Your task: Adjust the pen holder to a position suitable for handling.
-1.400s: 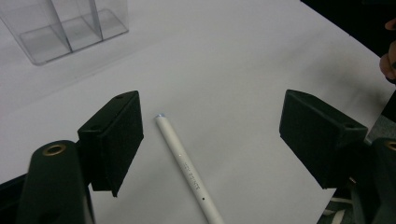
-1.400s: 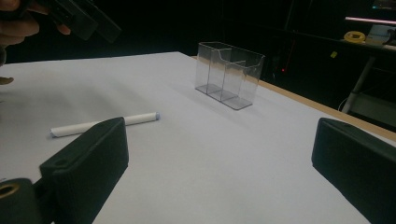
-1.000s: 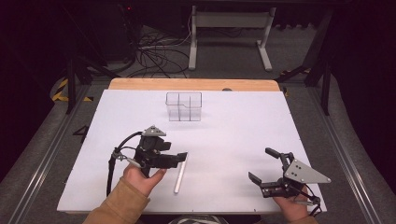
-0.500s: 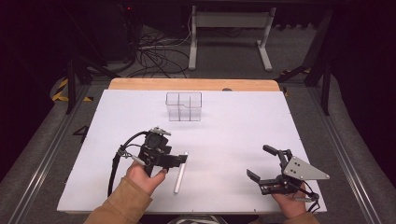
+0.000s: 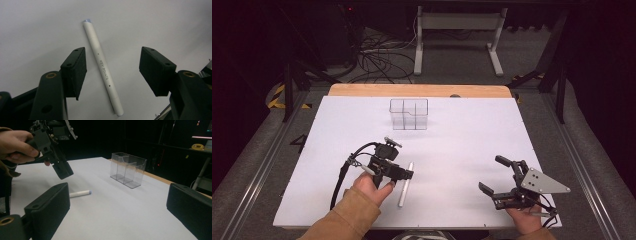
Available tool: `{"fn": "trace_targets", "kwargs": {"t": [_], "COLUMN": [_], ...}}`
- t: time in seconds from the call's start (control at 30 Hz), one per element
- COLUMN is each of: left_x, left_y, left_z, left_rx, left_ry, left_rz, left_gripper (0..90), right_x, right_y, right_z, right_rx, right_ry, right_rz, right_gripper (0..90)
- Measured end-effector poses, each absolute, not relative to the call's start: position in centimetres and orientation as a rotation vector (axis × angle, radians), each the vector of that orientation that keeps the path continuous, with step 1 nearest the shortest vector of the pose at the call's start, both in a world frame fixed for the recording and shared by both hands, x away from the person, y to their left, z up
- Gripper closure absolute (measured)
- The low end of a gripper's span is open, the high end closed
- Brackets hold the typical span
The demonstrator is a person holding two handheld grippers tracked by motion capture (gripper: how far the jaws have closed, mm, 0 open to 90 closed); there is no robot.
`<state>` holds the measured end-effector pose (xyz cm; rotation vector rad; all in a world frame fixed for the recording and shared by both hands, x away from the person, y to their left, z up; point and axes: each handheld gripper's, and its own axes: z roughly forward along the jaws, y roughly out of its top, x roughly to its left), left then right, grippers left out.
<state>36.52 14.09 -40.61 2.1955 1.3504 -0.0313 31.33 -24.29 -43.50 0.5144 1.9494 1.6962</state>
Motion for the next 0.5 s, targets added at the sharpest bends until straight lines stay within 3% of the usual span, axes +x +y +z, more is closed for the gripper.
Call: {"fn": "trace_targets", "kwargs": {"t": [0.5], "left_x": [37.44], "left_y": [13.84], "left_z": [-41.57], "left_rx": [2.196], "left_ry": [1.437], "left_rz": [-0.094], "left_gripper": [40.4], "right_x": [31.21], "right_y": [-24.43], "right_z": [-43.46], "right_rx": [0.519], "right_ry": [1.943], "right_rz": [1.712], "right_gripper": [5.1]}}
